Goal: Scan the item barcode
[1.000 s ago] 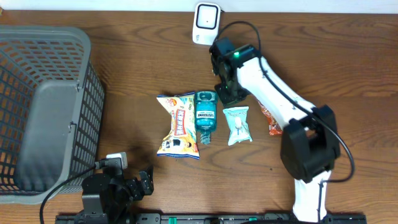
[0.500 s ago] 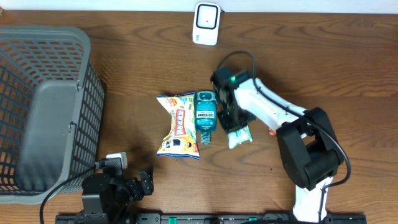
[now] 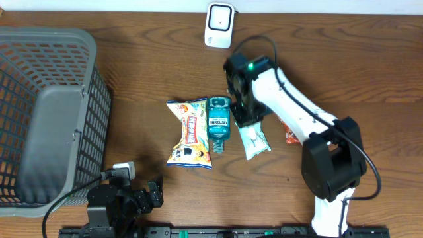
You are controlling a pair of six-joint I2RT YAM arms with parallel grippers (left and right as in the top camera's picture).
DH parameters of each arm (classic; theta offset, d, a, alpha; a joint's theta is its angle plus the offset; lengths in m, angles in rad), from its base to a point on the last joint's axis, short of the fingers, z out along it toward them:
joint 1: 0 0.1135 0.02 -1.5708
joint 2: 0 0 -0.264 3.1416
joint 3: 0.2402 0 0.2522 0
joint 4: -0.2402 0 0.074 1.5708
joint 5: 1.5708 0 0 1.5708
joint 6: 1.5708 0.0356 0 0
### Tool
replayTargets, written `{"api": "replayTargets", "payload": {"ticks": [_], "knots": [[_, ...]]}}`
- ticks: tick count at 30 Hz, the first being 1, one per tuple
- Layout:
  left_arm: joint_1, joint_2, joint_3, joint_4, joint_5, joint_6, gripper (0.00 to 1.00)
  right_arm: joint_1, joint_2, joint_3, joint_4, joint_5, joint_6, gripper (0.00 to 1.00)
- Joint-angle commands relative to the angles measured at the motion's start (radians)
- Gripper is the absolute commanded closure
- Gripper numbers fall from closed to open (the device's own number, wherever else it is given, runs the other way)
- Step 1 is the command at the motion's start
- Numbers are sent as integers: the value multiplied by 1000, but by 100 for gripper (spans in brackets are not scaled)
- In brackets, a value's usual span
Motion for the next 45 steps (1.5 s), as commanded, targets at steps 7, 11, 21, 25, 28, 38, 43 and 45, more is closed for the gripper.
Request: {"api": "replayTargets", "payload": {"ticks": [7,11,21,25,28,38,43,45], "knots": [[-4,1,3,-11,8,6,2,45,-42,23,-89,120,103,39],[-4,1,3,-11,8,6,2,98,-42,11,-180,349,261,32],[-4,1,3,-11,8,6,2,231,-42,10,-319,597,515,1],[-4,1,3,-11,8,6,2,254,-42,9,-247,539,510,1],[-4,1,3,-11,8,6,2,259,-42,3,-202,503,491,1],[-4,1,3,-11,8,6,2,289,-42,-221,45,492,498,15],[-4,1,3,-11,8,6,2,297,-42,-348,175,527,481,23],[-4,1,3,-11,8,6,2,304,-42,-359,194,563,481,27]]}}
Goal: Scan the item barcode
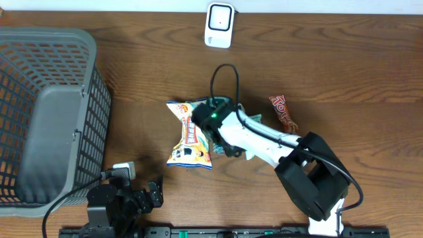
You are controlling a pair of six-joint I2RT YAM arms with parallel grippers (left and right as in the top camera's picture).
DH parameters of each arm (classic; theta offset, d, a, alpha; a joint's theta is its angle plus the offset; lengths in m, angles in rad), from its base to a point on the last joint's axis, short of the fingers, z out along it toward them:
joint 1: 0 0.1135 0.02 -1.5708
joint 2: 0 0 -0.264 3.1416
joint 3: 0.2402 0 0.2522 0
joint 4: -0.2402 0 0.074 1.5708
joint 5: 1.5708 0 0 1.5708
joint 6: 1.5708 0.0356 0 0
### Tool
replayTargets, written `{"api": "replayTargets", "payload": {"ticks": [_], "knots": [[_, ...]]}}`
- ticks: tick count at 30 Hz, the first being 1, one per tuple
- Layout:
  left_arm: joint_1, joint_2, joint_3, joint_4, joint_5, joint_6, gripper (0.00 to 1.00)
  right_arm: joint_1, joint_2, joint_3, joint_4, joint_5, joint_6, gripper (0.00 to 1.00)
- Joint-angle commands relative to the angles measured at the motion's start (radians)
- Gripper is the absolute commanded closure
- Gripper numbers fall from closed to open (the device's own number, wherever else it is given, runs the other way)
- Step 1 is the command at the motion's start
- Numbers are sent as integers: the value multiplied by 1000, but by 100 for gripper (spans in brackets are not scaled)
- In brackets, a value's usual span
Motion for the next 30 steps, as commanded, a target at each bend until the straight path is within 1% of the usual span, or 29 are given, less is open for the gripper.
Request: {"api": "replayTargets", "payload": {"ticks": [1,3,6,8,12,13,16,17,18,19,20,21,22,23,24,27,30], "knots": [[-4,0,3,-11,8,6,2,14,-11,-17,27,88,4,27],[-4,0,3,-11,8,6,2,19,-10,-24,55,128,4,31],[-4,0,3,-11,8,6,2,18,-3,-46,81,131,3,34],[-4,0,3,-11,9,6,2,18,7,-67,105,133,2,34],[-4,0,3,-11,8,6,2,18,49,-128,186,124,-64,32],[-4,0,3,-11,8,6,2,18,62,-135,186,125,-70,31],[-4,0,3,-11,8,6,2,18,121,-138,187,111,-108,32],[-4,0,3,-11,8,6,2,18,137,-138,187,91,-128,37],[-4,0,3,-11,8,6,2,17,155,-138,190,58,-150,53],[-4,0,3,-11,8,6,2,15,168,-138,194,22,-171,60],[-4,0,3,-11,9,6,2,11,183,-138,202,-39,-204,72],[-4,0,3,-11,8,6,2,6,190,-138,208,-92,-229,77],[-4,0,3,-11,8,6,2,-1,197,-138,216,-159,-251,85],[-4,0,3,-11,8,6,2,-8,198,-138,220,-203,-264,90],[-4,0,3,-11,8,6,2,-17,198,-137,227,-238,-278,98],[-4,0,3,-11,8,6,2,-40,192,-118,216,-276,-330,99],[-4,0,3,-11,8,6,2,-60,164,-66,156,-393,-436,99]]}}
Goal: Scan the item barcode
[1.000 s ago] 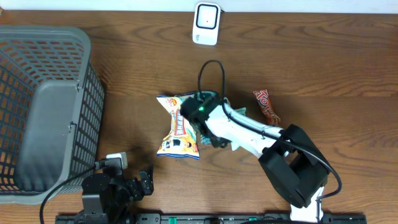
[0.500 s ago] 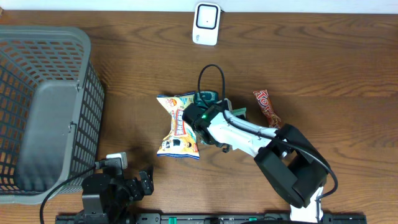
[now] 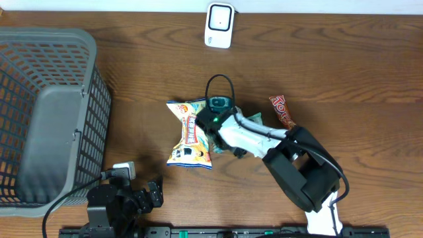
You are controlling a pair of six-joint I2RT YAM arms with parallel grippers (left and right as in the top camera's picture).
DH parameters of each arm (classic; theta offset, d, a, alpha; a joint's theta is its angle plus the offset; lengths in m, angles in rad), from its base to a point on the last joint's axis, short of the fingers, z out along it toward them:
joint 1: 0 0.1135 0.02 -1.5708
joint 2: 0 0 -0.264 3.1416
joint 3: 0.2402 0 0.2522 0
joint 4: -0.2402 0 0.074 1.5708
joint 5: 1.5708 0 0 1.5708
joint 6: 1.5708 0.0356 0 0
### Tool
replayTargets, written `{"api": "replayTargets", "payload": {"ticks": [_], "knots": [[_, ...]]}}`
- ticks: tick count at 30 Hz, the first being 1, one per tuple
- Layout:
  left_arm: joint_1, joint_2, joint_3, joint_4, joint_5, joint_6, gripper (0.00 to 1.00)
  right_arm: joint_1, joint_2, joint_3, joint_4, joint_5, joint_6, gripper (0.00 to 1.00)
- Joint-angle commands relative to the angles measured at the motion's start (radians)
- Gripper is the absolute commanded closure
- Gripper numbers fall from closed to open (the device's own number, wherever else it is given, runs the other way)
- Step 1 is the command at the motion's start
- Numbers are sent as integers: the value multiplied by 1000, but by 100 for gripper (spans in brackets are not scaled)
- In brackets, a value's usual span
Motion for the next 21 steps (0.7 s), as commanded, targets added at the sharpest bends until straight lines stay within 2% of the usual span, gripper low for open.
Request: {"api": "replayTargets", "payload": {"ticks": [1,5,8,13,19,21], "knots": [[-4,0,3,-11,8,6,2,-39,58,10,-11,-564,-184,99],[-4,0,3,-11,8,6,2,-84,-56,53,-64,-813,-386,99],[-4,0,3,-11,8,6,2,-165,-154,52,-101,-1069,-558,99],[-4,0,3,-11,8,6,2,-306,-180,50,-214,-1473,-840,99],[-4,0,3,-11,9,6,2,-404,-177,43,-436,-1713,-1234,99],[-4,0,3,-11,8,6,2,-419,-177,43,-537,-1780,-1452,99]]}}
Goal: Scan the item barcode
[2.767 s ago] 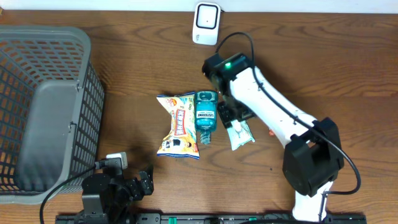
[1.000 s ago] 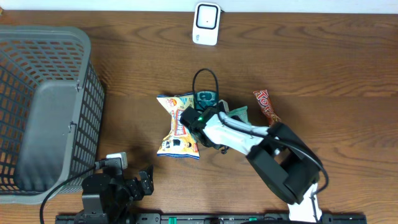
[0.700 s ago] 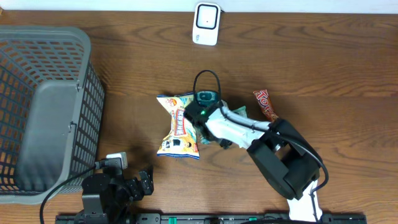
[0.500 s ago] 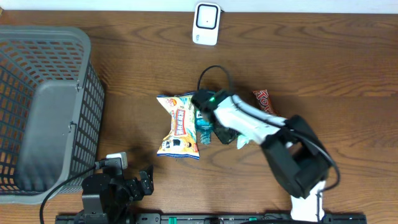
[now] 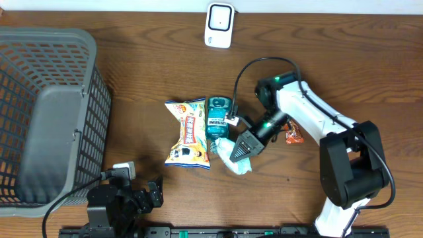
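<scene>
A white and green packet (image 5: pixel 232 161) lies crumpled just below the teal mouthwash bottle (image 5: pixel 217 118). My right gripper (image 5: pixel 242 149) sits at the packet's upper right edge and looks shut on it. An orange snack bag (image 5: pixel 188 132) lies to the left of the bottle. The white barcode scanner (image 5: pixel 219 24) stands at the far edge of the table. A red candy bar (image 5: pixel 293 136) shows partly under my right arm. My left gripper (image 5: pixel 153 193) rests at the near edge, away from all the items.
A large grey mesh basket (image 5: pixel 92 66) fills the left side of the table. A black cable (image 5: pixel 246 73) loops from the right arm above the bottle. The right arm's base (image 5: pixel 350 178) stands at the near right.
My right arm was folded over the bottle and packet; now it reaches in from the right. The packet now lies lower and further left, at the gripper's tip. The bottle and snack bag stay put.
At first my right gripper was over the packet, just right of the bottle. Then the arm was folded low across the bottle and packet, hiding most of the packet. Now the arm is swung out and the packet lies below the bottle at the gripper.
</scene>
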You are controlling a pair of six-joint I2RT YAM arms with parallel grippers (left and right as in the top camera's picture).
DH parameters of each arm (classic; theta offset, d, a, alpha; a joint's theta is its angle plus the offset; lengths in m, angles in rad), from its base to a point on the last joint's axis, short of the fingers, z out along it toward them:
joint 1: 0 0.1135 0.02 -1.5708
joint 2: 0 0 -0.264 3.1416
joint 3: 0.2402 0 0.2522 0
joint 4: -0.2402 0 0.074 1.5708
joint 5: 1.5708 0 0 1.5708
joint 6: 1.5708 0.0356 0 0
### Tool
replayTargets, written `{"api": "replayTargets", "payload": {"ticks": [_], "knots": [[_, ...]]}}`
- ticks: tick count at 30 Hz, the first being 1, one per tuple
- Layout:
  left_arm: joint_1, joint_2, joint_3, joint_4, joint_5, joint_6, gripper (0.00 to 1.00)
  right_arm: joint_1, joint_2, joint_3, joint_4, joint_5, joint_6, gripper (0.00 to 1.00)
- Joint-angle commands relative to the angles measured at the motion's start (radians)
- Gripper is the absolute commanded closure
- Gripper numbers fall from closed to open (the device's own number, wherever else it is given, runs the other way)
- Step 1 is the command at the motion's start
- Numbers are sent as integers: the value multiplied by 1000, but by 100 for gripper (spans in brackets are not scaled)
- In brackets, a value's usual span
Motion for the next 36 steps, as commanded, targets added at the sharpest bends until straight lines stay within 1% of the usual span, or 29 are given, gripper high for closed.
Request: {"api": "replayTargets", "payload": {"ticks": [1,3,5,8,17,24,36], "knots": [[-4,0,3,-11,9,6,2,-15,-16,-5,-120,-270,-486,99],[-4,0,3,-11,8,6,2,-14,-16,-5,-167,-303,-605,99],[-4,0,3,-11,8,6,2,-14,-16,-5,-200,-339,-682,99],[-4,0,3,-11,8,6,2,-14,-16,-5,-229,-361,-750,99],[-4,0,3,-11,8,6,2,-14,-16,-5,-230,-351,-760,99],[-4,0,3,-11,8,6,2,-14,-16,-5,-263,-341,-816,99],[-4,0,3,-11,8,6,2,-14,-16,-5,-263,-341,-816,99]]}}
